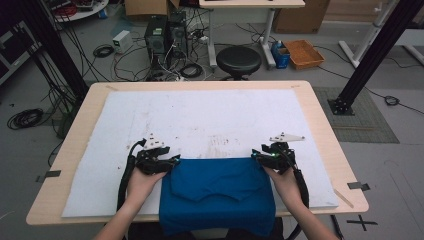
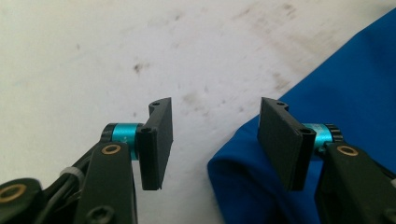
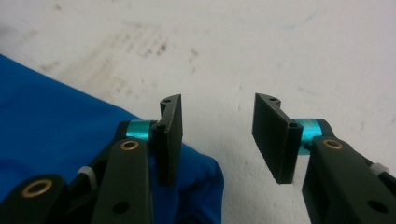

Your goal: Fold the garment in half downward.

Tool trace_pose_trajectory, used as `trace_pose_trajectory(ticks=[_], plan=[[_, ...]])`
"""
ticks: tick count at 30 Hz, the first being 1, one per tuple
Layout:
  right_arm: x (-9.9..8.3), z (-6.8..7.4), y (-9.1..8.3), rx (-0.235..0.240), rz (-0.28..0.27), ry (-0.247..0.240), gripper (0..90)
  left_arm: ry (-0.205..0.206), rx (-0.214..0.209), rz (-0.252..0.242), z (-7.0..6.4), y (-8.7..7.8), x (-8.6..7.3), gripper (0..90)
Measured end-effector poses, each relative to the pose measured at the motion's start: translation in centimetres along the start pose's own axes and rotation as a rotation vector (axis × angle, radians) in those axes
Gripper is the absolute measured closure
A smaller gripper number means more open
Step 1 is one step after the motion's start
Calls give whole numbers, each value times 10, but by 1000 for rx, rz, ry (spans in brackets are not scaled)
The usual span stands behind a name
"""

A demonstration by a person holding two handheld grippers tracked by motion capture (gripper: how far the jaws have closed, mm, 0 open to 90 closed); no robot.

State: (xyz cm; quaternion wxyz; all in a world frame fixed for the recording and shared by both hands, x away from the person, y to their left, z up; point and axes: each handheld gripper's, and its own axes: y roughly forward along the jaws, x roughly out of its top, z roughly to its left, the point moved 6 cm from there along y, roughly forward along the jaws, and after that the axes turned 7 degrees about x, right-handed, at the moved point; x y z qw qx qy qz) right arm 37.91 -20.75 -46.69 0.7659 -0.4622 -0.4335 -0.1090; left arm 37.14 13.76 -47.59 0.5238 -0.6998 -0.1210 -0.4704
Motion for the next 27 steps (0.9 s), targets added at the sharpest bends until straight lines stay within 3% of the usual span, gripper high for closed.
trace_pose_trajectory(ticks=[5, 10, 13, 16, 20, 22, 27], plan=[[-13, -6, 8, 1, 76, 20, 622, -19, -20, 67, -1, 4, -8, 543], [-19, -4, 8, 14, 95, -6, 654, -20, -15, 53, -2, 2, -12, 578], [-20, -1, 8, 45, 96, -29, 775, -12, -52, 52, -7, -1, -14, 708], [-20, 3, 7, 38, 93, -70, 832, 11, -61, 46, -10, -3, -15, 805], [-18, 2, 4, 56, 72, -72, 850, 2, -77, 35, -8, -3, -14, 840], [-13, 1, 1, 61, 51, -87, 850, 17, -81, 32, -7, -3, -11, 844], [7, -4, 1, 62, 7, -102, 851, 34, -70, -1, 3, -4, 9, 846]])
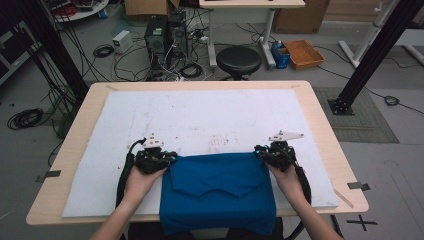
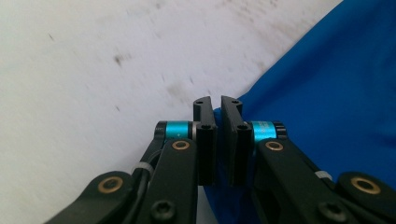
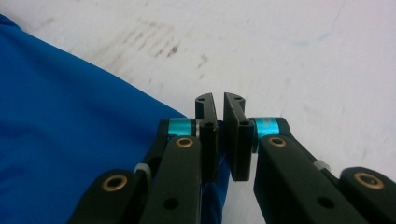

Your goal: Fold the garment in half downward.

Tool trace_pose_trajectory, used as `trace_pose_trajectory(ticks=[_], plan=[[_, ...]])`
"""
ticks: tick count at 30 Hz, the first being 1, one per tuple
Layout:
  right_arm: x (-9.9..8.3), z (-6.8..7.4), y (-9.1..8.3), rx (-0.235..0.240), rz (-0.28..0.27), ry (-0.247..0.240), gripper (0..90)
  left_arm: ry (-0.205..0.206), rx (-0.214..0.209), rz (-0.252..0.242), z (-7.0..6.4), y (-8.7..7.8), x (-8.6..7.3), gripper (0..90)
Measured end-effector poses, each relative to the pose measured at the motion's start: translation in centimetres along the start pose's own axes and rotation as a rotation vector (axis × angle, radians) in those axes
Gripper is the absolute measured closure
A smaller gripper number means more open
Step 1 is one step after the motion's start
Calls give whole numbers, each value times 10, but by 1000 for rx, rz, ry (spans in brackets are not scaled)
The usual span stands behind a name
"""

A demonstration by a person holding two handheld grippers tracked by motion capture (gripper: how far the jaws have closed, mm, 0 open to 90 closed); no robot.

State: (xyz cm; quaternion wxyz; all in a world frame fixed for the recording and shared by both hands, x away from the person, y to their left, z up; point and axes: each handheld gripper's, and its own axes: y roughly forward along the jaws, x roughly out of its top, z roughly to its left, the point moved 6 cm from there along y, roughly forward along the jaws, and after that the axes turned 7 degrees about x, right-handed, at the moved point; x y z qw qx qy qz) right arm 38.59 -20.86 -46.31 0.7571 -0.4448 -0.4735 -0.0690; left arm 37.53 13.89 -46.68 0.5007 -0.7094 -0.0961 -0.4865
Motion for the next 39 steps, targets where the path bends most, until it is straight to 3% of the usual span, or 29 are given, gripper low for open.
trace_pose_trajectory(ticks=[3, 12, 18, 23, 26, 28, 29, 33, 39], plan=[[16, -7, 4, -5, -16, -21, 851, 24, 27, -16, 13, 3, 14, 846], [58, -37, 29, -50, 6, -32, 851, 15, 84, -26, 43, 34, 48, 845], [57, -51, 47, -86, 37, -26, 850, 29, 107, 13, 51, 55, 55, 845], [54, -59, 53, -103, 42, -20, 824, 5, 128, 12, 56, 62, 52, 805], [55, -60, 51, -132, 37, -30, 728, -10, 153, 3, 58, 57, 54, 611], [57, -59, 44, -139, 18, -31, 699, -6, 161, -21, 58, 49, 56, 563], [57, -58, 40, -155, 11, -42, 641, 0, 169, -31, 57, 44, 56, 545], [56, -54, 22, -196, 5, -67, 584, 31, 176, -43, 47, 28, 49, 522], [45, -37, -4, -162, -44, -47, 575, -9, 151, -33, 30, 10, 32, 517]])
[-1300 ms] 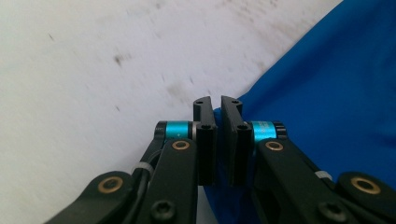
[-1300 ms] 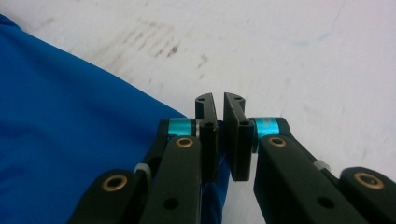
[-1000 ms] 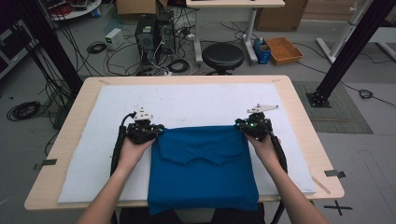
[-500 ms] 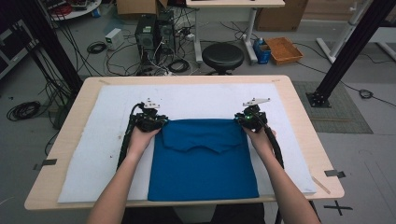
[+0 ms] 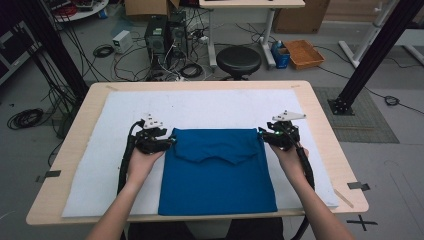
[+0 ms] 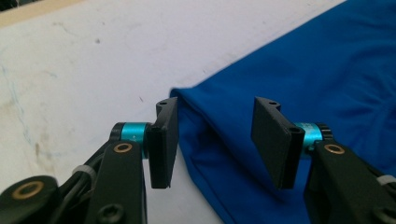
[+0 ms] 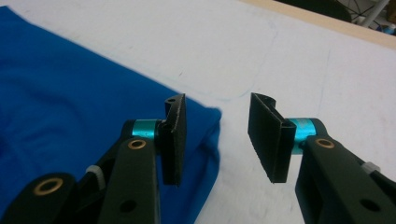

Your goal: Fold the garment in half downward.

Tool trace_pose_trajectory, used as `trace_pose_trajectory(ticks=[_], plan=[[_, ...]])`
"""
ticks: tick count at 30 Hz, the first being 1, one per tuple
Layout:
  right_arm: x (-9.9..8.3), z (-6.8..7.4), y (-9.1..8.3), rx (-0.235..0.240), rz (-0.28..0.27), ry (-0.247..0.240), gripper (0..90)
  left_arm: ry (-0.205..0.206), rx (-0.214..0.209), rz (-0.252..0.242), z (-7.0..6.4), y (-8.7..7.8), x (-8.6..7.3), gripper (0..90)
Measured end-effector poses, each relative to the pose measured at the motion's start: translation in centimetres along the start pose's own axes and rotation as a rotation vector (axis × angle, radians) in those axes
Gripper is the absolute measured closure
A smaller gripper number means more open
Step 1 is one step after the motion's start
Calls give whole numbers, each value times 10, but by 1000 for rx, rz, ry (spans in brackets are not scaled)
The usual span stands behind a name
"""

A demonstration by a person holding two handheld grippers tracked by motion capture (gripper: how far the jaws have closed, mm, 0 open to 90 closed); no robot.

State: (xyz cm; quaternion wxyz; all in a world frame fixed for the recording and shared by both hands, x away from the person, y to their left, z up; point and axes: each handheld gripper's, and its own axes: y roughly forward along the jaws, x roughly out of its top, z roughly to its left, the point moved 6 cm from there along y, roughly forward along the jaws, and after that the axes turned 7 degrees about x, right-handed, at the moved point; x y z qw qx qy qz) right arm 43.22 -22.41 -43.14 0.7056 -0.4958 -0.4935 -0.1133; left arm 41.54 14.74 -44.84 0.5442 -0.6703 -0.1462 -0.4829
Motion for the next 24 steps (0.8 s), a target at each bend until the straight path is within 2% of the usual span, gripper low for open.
trace_pose_trajectory(ticks=[2, 4, 6, 8, 10, 14, 16, 24], plan=[[-7, 6, -6, 9, 6, 8, 572, 1, 2, 2, -4, -5, -4, 518], [-14, 12, -11, 24, -3, 38, 572, 7, 17, -4, -7, -9, -7, 518], [-20, 16, -14, 27, -5, 52, 572, -20, 9, -11, -8, -13, -10, 517], [-26, 20, -13, 33, 4, 71, 571, -55, -16, -15, -11, -13, -14, 515], [-31, 23, -9, 37, 14, 79, 567, -80, -41, -3, -16, -12, -20, 515], [-37, 27, 1, 49, 35, 114, 566, -96, -77, 36, -24, -5, -28, 540], [-40, 28, 5, 53, 48, 119, 568, -101, -82, 47, -26, -2, -30, 584], [-44, 30, 9, 34, 52, 136, 551, -157, -95, 79, -30, 7, -31, 598]])
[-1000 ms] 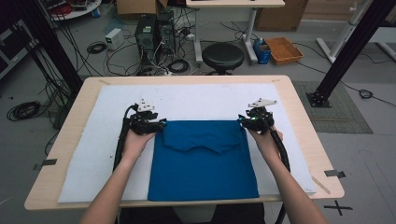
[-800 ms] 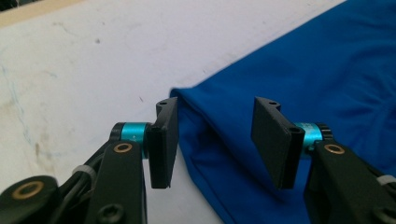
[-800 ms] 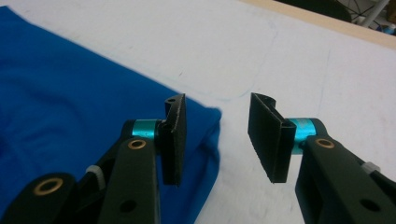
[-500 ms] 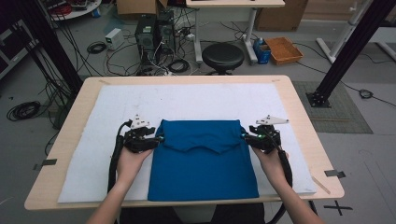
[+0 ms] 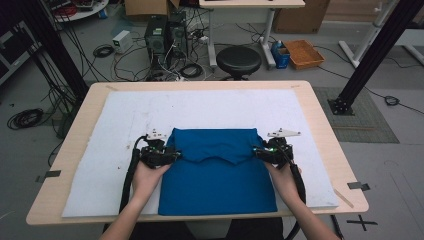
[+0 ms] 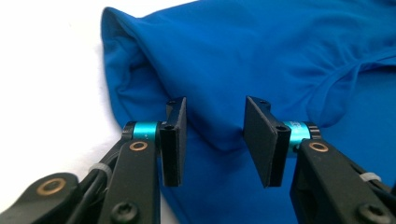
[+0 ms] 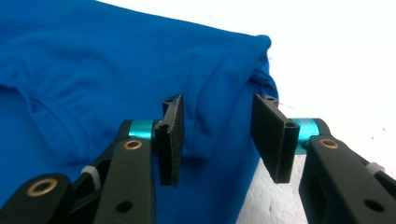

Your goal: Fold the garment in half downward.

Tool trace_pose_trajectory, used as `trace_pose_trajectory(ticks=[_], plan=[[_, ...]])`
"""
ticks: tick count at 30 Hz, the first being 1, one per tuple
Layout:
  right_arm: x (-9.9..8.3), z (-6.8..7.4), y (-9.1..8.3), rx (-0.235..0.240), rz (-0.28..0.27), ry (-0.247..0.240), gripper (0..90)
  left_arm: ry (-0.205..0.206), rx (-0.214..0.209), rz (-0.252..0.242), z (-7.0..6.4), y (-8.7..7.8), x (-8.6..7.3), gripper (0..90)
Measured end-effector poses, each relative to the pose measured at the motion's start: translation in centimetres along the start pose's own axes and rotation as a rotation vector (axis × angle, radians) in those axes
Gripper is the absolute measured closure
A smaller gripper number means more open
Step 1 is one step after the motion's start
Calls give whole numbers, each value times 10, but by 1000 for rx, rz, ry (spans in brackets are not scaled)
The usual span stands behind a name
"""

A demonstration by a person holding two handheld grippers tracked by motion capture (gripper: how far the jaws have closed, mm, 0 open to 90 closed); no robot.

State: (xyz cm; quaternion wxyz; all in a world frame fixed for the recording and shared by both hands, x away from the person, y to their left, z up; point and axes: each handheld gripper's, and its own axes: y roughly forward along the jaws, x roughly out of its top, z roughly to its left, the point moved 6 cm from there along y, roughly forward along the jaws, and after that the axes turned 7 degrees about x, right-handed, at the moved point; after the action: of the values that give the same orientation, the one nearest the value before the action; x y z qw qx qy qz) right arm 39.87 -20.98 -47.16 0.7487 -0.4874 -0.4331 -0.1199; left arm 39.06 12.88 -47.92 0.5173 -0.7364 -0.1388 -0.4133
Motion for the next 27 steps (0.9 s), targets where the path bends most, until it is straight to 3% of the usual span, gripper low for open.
trace_pose_trajectory(ticks=[5, 8, 13, 15, 19, 27], plan=[[-3, -1, -1, 4, -15, 15, 549, -11, -20, -1, -4, -1, 1, 589], [-5, 1, 3, 13, 8, 14, 581, -22, -21, 21, -4, 3, -1, 591], [-7, 7, 8, 43, 41, -20, 794, 3, -44, 16, -8, 4, -2, 833], [-6, 9, 6, 41, 36, -45, 869, 12, -41, 10, -9, 3, -1, 852], [-4, 11, 3, 50, 30, -64, 883, 13, -47, -7, -7, -2, 1, 858], [4, 12, -15, 71, -12, -56, 884, -2, -100, -37, -10, -21, 9, 857]])
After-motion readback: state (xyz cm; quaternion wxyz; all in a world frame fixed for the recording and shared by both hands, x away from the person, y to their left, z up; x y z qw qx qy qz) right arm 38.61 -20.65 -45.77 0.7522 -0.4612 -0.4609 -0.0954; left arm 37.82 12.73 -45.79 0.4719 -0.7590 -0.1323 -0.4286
